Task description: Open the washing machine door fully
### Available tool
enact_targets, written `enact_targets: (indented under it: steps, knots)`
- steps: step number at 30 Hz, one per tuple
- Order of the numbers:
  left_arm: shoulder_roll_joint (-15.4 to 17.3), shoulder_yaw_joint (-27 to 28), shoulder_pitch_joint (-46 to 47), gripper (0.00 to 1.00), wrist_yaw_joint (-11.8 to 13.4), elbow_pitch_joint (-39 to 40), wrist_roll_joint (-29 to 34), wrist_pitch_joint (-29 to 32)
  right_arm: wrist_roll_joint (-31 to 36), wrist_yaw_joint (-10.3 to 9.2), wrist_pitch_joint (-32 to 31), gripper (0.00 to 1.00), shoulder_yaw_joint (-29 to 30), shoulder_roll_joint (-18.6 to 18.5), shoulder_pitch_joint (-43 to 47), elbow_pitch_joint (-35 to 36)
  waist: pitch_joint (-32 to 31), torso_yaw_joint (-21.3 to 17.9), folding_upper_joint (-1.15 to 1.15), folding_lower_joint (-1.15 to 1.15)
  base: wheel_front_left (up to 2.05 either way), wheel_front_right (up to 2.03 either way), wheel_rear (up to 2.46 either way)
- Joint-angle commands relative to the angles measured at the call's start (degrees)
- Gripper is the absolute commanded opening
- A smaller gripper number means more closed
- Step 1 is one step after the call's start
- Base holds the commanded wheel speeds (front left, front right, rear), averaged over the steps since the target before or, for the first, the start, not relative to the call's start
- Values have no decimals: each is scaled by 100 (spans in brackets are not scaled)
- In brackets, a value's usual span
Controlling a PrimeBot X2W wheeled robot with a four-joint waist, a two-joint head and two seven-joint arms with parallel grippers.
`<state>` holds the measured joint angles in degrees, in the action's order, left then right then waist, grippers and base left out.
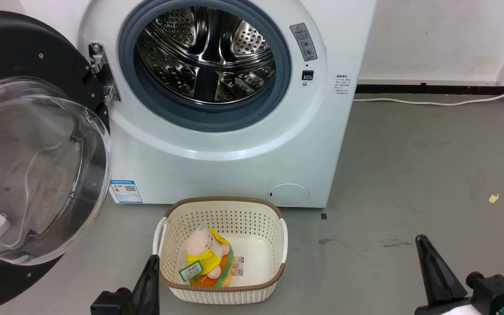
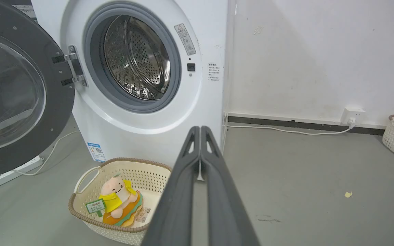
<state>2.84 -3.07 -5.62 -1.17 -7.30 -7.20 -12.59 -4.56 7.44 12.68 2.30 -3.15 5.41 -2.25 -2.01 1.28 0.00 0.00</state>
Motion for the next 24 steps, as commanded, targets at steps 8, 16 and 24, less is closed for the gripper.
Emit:
enact_targets:
  steps: [8, 16, 24]
  knots:
    - [2, 28, 120, 0, 19, 90, 76, 111, 61, 1, -116, 0, -29, 6, -102, 41, 16, -10, 0, 0, 0, 0, 0]
    - [2, 48, 151, 0, 26, 136, 123, 193, 90, 1, -198, 0, -43, 7, -133, 54, 29, -18, 0, 0, 0, 0, 0]
    - [2, 71, 187, 0, 34, 188, 175, 286, 122, 2, -292, 0, -59, 9, -169, 69, 44, -28, 0, 0, 0, 0, 0]
